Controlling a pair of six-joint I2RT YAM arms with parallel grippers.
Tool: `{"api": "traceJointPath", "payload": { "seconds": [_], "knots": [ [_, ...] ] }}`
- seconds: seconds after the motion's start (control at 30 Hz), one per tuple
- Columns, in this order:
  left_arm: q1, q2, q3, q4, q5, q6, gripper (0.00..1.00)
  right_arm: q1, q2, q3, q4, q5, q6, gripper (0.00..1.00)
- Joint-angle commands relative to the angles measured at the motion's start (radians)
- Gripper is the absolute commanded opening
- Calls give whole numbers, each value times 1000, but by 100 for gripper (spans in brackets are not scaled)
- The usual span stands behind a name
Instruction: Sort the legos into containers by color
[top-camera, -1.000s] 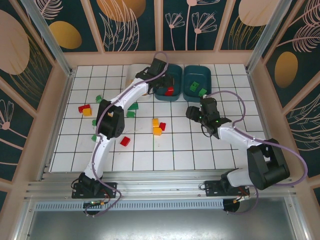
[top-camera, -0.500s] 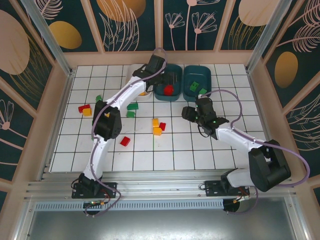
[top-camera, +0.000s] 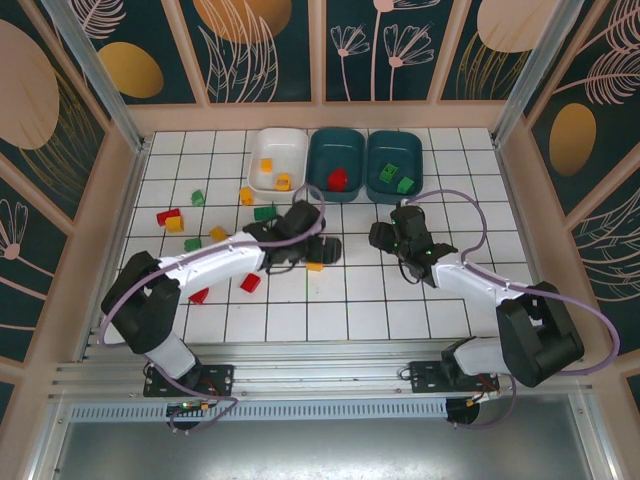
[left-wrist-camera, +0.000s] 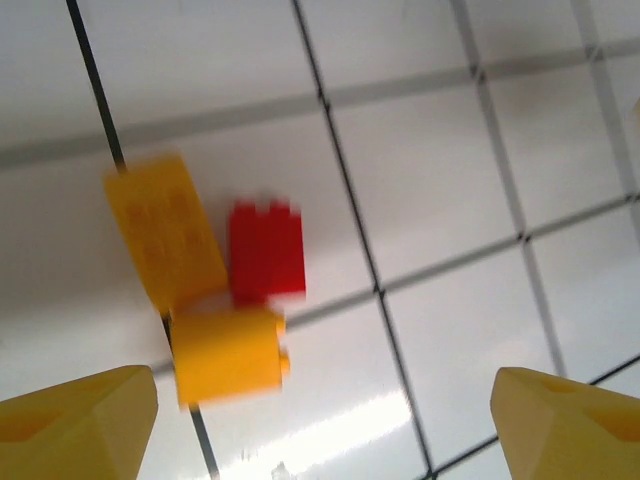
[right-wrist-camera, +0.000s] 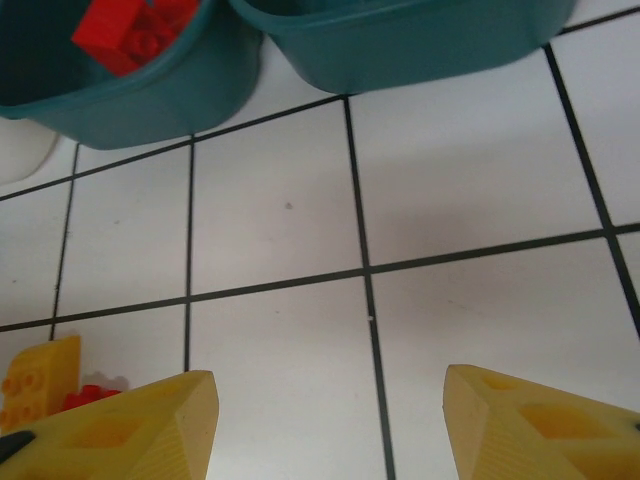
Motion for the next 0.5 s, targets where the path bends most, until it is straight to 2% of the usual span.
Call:
{"api": "traceJointPath", "payload": {
  "seconds": [0.0,0.13,0.37,0.47],
  "knots": [
    [-28,18,-17,47,-36,-40,87,-9,-12,-19,50,37,38,62],
    [-37,68,-4,33,-48,-16,87,-9,-25,-32,55,37,55,62],
    [-37,194,69,-32,-153,22,83,-11,-51,-57,49,47,57,62],
    [-37,235,84,-32,-158,29,75,-11,-52,-63,52,42,59,62]
  ]
}}
